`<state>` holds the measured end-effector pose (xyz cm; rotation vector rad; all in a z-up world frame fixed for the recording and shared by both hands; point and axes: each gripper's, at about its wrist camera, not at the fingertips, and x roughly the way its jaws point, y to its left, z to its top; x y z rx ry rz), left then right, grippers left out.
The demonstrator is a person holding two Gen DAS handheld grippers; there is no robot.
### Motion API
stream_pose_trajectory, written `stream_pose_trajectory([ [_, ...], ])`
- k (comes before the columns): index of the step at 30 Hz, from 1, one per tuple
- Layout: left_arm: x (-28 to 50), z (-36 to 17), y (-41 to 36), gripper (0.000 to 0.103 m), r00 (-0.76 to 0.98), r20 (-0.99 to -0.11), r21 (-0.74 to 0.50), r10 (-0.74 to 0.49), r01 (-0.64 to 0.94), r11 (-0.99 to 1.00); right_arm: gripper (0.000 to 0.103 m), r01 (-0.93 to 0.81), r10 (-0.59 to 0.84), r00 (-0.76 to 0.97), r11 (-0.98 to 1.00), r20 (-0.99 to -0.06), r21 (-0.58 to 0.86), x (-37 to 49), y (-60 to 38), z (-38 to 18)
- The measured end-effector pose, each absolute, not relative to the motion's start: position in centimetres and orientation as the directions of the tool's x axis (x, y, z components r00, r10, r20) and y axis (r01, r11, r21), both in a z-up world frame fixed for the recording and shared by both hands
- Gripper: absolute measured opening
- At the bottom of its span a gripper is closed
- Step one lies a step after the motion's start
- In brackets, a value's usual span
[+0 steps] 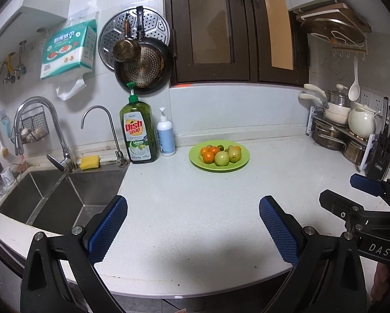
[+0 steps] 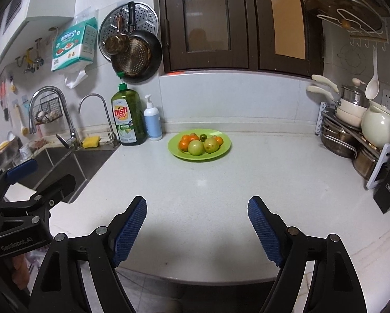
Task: Organize fruits
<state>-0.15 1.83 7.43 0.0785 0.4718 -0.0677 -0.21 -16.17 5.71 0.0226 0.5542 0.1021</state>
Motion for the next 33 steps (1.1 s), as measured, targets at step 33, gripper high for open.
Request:
stream_pose_trajectory([
  [33,-2.3,8.0,1.1,0.103,0.904,-0.427,0.082,-0.024,0.065,0.994,0.081,-0.091,0.110,0.856,0.994,-0.505,0.062,-2.1,-16.9,5.9],
])
